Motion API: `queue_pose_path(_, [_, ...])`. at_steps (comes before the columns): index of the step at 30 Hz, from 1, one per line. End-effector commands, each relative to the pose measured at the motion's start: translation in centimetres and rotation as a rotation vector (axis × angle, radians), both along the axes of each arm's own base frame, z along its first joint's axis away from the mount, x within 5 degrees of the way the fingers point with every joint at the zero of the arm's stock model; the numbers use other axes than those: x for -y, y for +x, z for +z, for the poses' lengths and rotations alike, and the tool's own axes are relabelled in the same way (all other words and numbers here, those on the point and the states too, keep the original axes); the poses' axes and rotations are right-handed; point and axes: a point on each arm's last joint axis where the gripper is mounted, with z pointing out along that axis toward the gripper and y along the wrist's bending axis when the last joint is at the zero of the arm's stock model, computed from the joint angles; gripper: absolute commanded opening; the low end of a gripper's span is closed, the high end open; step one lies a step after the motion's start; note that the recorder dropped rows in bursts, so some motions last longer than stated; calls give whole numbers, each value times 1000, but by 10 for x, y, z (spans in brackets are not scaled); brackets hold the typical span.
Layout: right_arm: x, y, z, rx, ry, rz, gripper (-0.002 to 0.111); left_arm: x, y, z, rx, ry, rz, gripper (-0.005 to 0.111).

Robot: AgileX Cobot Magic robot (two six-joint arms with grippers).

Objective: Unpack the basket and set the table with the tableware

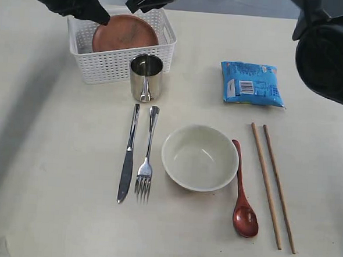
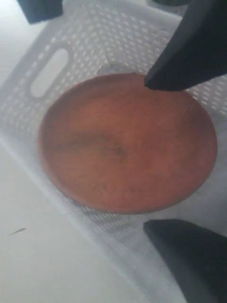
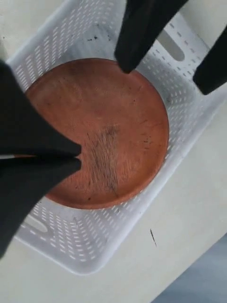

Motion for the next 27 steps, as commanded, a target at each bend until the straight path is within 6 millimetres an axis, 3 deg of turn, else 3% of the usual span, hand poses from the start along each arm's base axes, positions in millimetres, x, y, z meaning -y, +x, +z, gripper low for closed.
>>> queue_pose_path(1, [3, 0, 7, 14, 3, 4, 0, 11, 8, -14, -30, 63, 17, 71])
queue_pose_path(12, [3, 0, 7, 12, 2, 5, 0, 8, 18, -21, 2, 130, 101, 71])
queue_pose_path(27, [2, 0, 8, 5, 24, 3, 0, 18, 20, -55, -72, 123, 76, 70])
